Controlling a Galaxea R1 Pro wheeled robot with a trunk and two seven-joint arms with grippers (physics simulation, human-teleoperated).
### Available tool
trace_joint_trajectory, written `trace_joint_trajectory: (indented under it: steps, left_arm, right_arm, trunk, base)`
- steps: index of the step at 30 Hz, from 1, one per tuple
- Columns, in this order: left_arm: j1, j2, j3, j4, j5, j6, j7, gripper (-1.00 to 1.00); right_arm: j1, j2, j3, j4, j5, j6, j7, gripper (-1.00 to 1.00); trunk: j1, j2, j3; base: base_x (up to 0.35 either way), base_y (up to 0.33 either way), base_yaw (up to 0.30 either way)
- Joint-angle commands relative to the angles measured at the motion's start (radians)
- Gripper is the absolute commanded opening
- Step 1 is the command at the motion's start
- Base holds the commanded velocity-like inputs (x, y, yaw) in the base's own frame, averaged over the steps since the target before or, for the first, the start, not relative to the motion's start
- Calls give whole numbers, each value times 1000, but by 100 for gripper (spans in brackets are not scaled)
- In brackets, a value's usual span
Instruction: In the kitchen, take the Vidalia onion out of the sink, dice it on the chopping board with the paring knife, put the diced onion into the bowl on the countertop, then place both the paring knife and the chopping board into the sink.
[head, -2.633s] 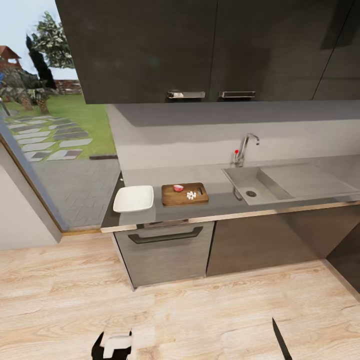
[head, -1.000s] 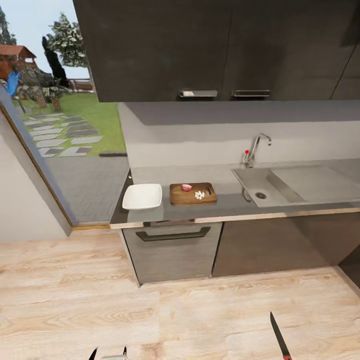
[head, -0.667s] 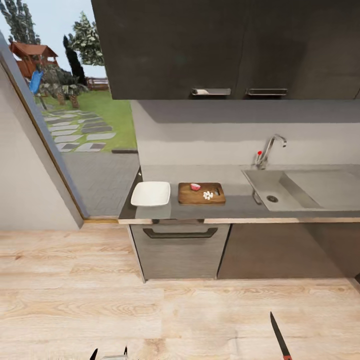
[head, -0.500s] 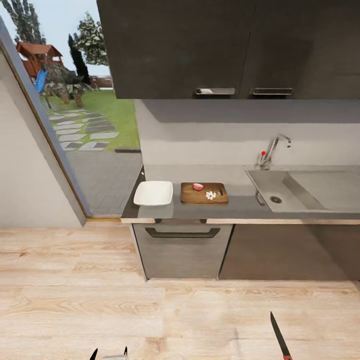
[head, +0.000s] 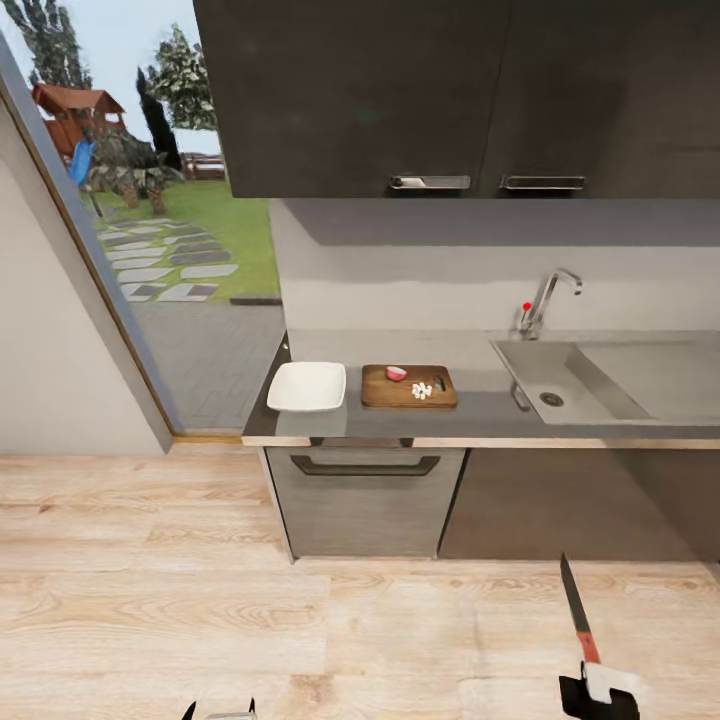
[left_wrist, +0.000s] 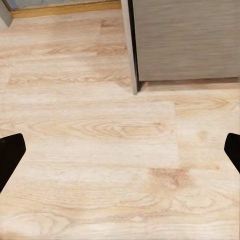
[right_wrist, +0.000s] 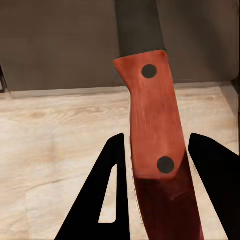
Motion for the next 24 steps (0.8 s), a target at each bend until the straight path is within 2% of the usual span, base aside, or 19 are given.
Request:
trace_joint_trajectory:
  steps: [1, 9, 12, 14, 15, 21, 24]
  left_arm:
    - [-2, -1, -9, 4, 4, -4, 4, 100]
    - [0, -2, -9, 4, 4, 31, 2, 100]
    - [0, -2, -9, 4, 3, 38, 1, 100]
    - [0, -3, -9, 4, 3, 40, 0, 100]
    - [0, -3, -9, 4, 3, 41, 0, 100]
    - [1, -3, -8, 4, 3, 41, -1, 100]
    - [1, -3, -8, 4, 3, 41, -1, 100]
  right_arm:
    - [-19, 0, -6, 0, 12, -2, -12, -100]
    - [-185, -30, -2, 5, 20, 65, -24, -100]
    - [-238, -33, -1, 24, 22, 156, -23, -100]
    - [-281, -40, 0, 56, 23, 258, -23, -100]
    - [-322, -51, 0, 71, 24, 316, -22, -100]
    - [-503, -56, 1, 81, 29, 421, -20, -100]
    - [-538, -58, 1, 82, 32, 431, -20, -100]
  trunk:
    - [1, -2, -2]
    - [1, -2, -2]
    - [1, -2, -2]
    - [1, -2, -2]
    - [1, -2, -2]
    - [1, -2, -2]
    - [1, -2, -2]
  base:
    - [0, 0, 0]
    - [0, 0, 0]
    - [0, 0, 0]
    - [0, 0, 0]
    - [0, 0, 0]
    - [0, 0, 0]
    - [0, 0, 0]
